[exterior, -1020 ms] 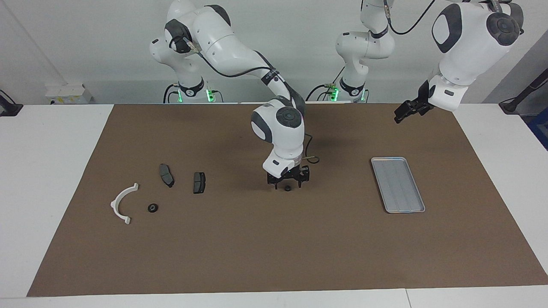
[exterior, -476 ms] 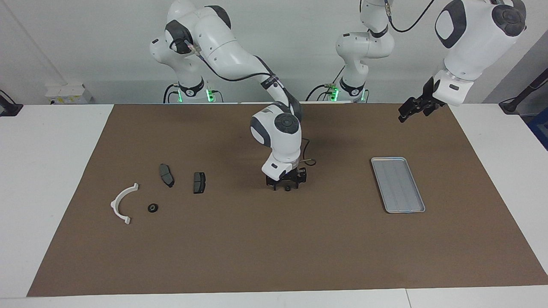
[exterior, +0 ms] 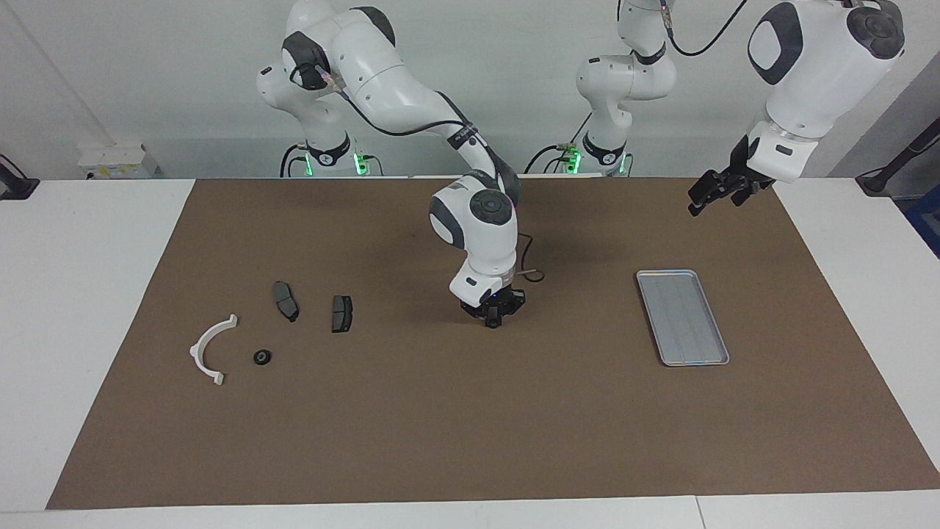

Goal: Place bearing gear from tray to pile
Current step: 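Carry the bearing with the right gripper and set it beside the first bearing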

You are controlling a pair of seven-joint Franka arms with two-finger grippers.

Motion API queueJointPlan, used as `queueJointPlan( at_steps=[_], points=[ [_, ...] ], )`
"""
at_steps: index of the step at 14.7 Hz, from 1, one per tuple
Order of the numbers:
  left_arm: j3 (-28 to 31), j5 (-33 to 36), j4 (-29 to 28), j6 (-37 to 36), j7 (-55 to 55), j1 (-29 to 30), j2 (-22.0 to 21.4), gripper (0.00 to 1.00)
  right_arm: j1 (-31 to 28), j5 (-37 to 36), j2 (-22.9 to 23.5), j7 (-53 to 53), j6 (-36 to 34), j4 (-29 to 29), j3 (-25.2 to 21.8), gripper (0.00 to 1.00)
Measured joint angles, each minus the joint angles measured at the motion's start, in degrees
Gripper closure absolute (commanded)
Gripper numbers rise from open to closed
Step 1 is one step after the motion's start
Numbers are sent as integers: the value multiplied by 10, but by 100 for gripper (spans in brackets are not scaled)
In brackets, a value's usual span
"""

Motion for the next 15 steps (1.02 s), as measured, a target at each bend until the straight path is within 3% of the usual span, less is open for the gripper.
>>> queueJointPlan(
  at_steps=[5,12,15],
  points=[
    [-1,0,2,6,5,0,11,0,-54,0,-11,-97,-53,22,-4,100],
    [-7,0,3,2,14,-2,12,0,-269,22,-69,-442,-146,33,-5,100],
    [-9,1,6,-12,22,-5,12,0,-314,24,-69,-512,-147,22,-4,100]
  ],
)
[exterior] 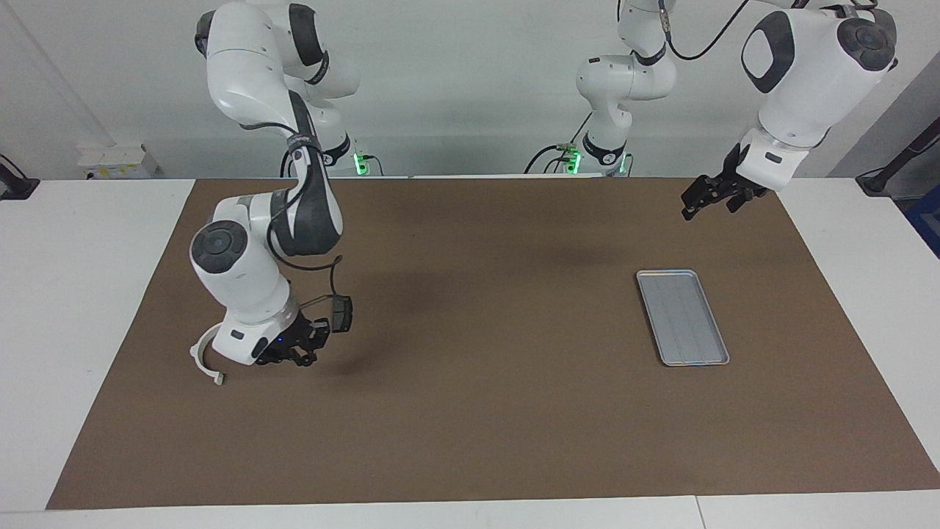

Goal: Place bearing gear from tray to pile
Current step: 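Carry the bearing with the right gripper and set it beside the first bearing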

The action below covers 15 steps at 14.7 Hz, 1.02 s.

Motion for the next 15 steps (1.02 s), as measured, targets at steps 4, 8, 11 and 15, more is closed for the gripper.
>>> queueJointPlan(
  at_steps=[4,8,11,15],
  points=[
    [-3,24,11,-6,21,-2,0,0,-8,0,0,-24,36,-32,0,100],
    [1,26,16,-6,28,-2,-1,0,-16,0,-1,-30,75,-78,0,100],
    [-1,26,16,-6,29,-2,-1,0,-17,0,-9,-30,79,-106,0,100],
    [-4,26,16,-6,29,-2,-1,0,-20,0,-29,-30,79,-148,0,100]
  ],
)
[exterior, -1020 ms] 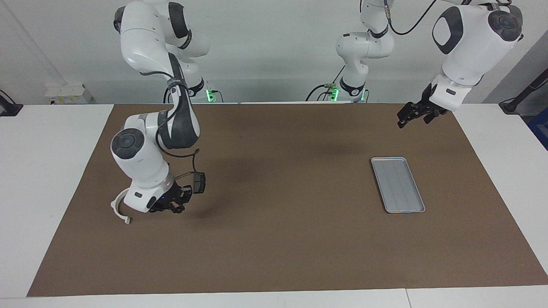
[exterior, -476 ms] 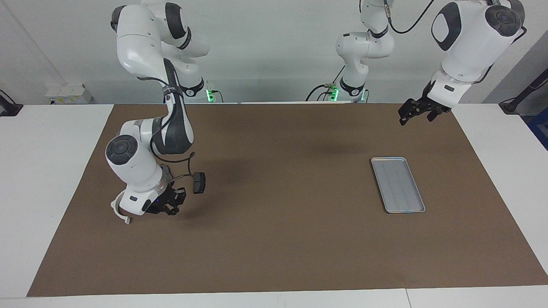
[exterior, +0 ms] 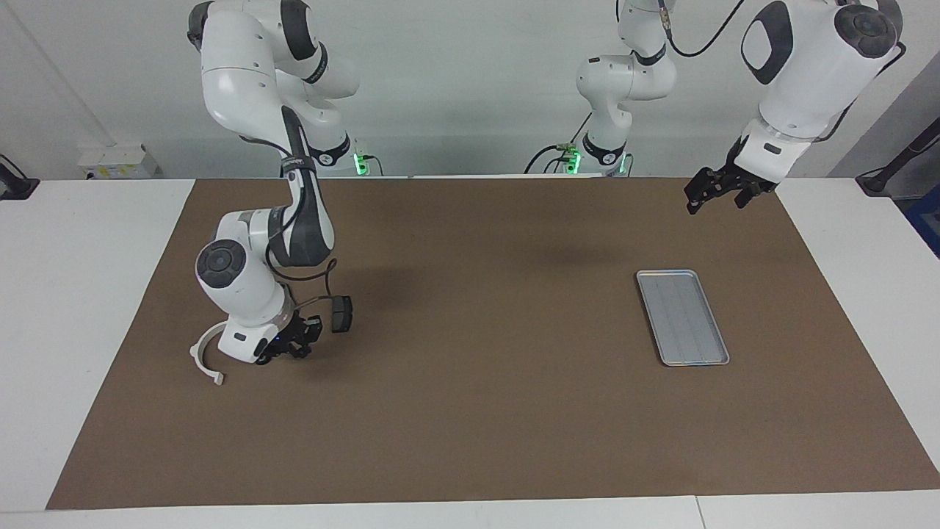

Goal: Place bearing gear from tray to pile
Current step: 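Carry the bearing with the right gripper and set it beside the first bearing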

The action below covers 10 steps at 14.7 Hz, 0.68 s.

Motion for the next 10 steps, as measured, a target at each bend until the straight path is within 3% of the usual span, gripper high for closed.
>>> queueJointPlan(
  at_steps=[10],
  points=[
    [-2,0,0,0,0,-2,0,0,-8,0,-15,0,38,-44,0,100]
  ],
)
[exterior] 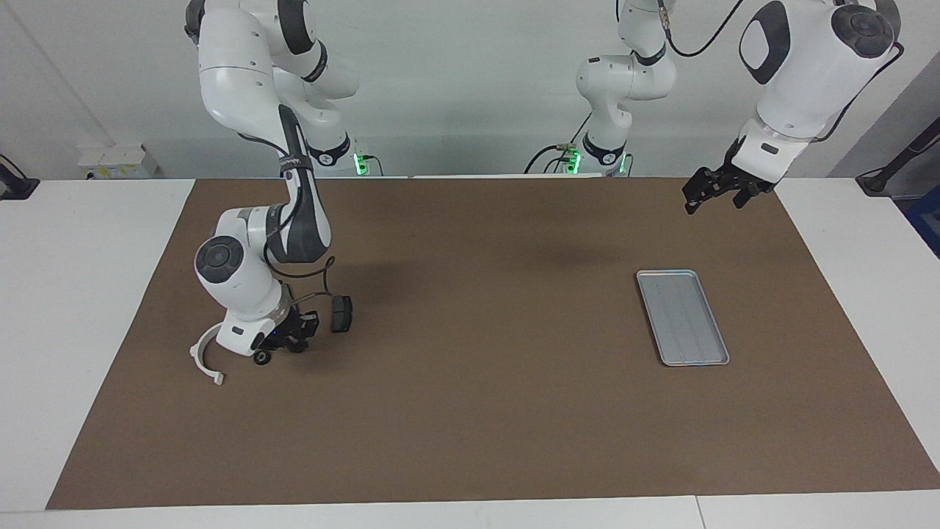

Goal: Place bearing gear from tray to pile
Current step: 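Carry the bearing with the right gripper and set it beside the first bearing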

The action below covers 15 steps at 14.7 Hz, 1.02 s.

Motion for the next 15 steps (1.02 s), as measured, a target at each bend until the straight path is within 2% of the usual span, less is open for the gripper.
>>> queueJointPlan(
  at_steps=[1,2,3,4,5,11,15],
  points=[
    [0,0,0,0,0,0,0,0,0,0,-2,0,4,-4,0,88],
    [0,0,0,0,0,0,0,0,0,0,-4,0,8,-7,0,48],
    [0,0,0,0,0,0,0,0,0,0,-5,0,10,-9,0,19],
    [0,0,0,0,0,0,0,0,0,0,-5,0,10,-10,0,7],
    [0,0,0,0,0,0,0,0,0,0,-5,0,10,-11,0,0],
    [1,0,4,0,0,0,0,0,1,0,-17,36,-4,10,5,0],
    [1,0,4,0,0,0,0,0,2,0,-48,58,-29,42,5,0]
  ],
)
